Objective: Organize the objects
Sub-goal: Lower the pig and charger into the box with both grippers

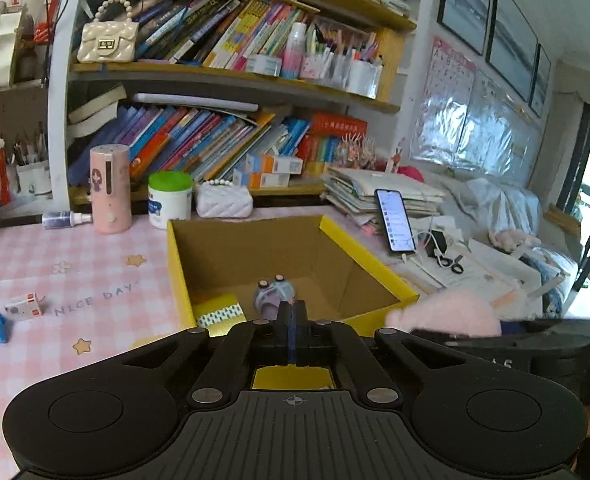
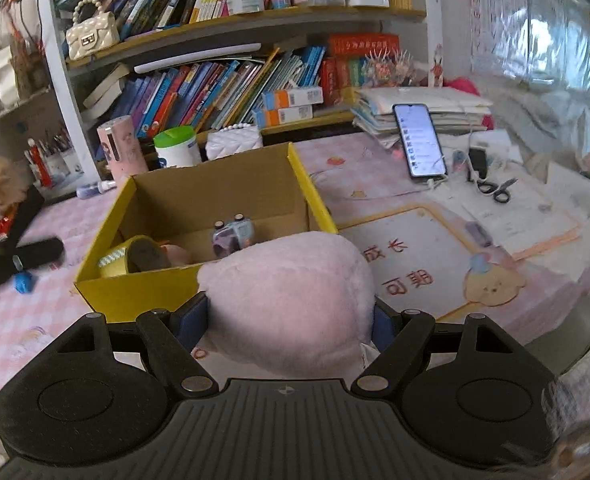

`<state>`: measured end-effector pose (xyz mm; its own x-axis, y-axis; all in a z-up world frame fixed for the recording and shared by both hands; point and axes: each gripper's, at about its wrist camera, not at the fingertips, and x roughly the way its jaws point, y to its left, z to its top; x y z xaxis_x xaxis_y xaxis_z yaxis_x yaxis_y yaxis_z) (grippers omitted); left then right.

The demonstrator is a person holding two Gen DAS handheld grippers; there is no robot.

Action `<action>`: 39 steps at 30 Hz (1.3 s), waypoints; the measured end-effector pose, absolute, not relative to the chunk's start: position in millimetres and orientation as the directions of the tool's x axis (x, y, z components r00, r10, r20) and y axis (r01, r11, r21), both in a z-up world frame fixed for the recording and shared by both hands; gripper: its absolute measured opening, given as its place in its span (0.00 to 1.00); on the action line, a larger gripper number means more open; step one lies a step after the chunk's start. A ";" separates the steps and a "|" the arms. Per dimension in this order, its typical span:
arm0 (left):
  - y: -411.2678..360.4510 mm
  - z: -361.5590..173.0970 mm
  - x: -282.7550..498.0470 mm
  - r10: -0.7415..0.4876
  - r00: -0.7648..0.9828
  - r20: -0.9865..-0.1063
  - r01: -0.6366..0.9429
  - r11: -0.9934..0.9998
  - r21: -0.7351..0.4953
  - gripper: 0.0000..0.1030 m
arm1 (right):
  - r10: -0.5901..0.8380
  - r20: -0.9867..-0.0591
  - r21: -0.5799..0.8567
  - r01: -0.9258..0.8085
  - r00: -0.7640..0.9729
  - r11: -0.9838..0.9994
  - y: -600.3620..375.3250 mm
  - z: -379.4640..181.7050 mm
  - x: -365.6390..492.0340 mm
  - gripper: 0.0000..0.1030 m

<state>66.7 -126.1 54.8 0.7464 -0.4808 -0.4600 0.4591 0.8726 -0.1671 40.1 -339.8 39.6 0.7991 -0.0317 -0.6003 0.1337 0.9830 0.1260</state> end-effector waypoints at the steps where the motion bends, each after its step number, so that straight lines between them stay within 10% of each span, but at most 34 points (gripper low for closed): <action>1: -126.8 55.7 66.8 -0.478 0.752 -0.455 0.457 0.874 -0.164 0.00 | -0.032 -0.591 0.113 0.122 0.806 0.986 -338.8 40.9 41.3 0.75; 10: -132.9 57.0 86.0 -0.416 0.790 -0.450 0.391 0.908 -0.151 0.00 | -0.018 -0.479 0.076 0.063 0.877 0.995 -346.1 65.3 70.5 0.75; 39: -175.5 26.0 139.4 -0.230 0.772 -0.593 0.238 0.969 -0.066 0.00 | 0.172 -0.601 0.026 -0.196 0.781 0.980 -342.6 19.6 174.0 0.78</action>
